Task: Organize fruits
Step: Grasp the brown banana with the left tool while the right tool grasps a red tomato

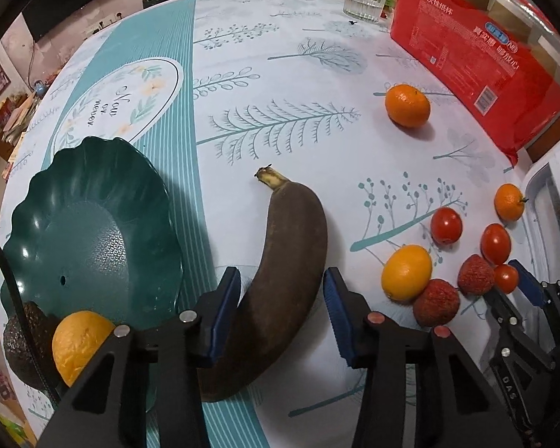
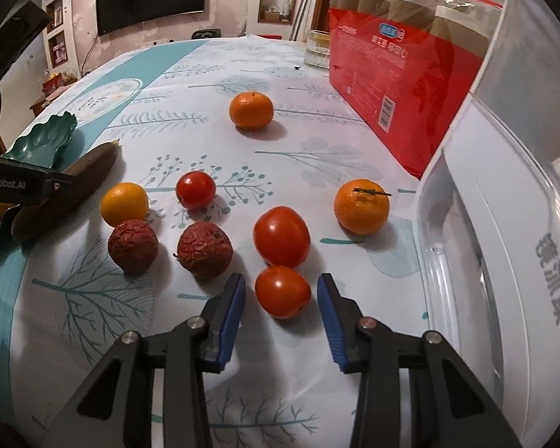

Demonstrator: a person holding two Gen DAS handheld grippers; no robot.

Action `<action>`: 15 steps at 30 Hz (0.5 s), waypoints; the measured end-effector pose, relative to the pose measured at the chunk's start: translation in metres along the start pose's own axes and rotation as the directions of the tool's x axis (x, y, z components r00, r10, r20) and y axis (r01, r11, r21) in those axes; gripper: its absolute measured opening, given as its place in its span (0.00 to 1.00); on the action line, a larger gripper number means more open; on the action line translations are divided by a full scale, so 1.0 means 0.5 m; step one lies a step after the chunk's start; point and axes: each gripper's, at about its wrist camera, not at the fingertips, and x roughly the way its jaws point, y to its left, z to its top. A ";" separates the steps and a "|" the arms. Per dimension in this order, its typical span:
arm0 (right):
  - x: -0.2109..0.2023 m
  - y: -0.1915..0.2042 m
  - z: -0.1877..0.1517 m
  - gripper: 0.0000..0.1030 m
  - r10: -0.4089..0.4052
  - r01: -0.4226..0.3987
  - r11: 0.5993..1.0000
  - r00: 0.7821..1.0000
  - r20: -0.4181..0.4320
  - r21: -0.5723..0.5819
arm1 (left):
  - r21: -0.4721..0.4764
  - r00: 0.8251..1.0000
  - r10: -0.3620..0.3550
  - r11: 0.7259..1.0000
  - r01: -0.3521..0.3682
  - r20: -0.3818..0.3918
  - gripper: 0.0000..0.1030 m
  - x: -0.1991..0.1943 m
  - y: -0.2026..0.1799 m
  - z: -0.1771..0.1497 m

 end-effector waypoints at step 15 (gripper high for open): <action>-0.007 0.012 -0.002 0.27 0.085 -0.085 0.996 0.996 -0.032 -0.011 | 0.025 1.000 0.025 0.999 -0.026 0.014 0.42 0.015 -0.007 -0.002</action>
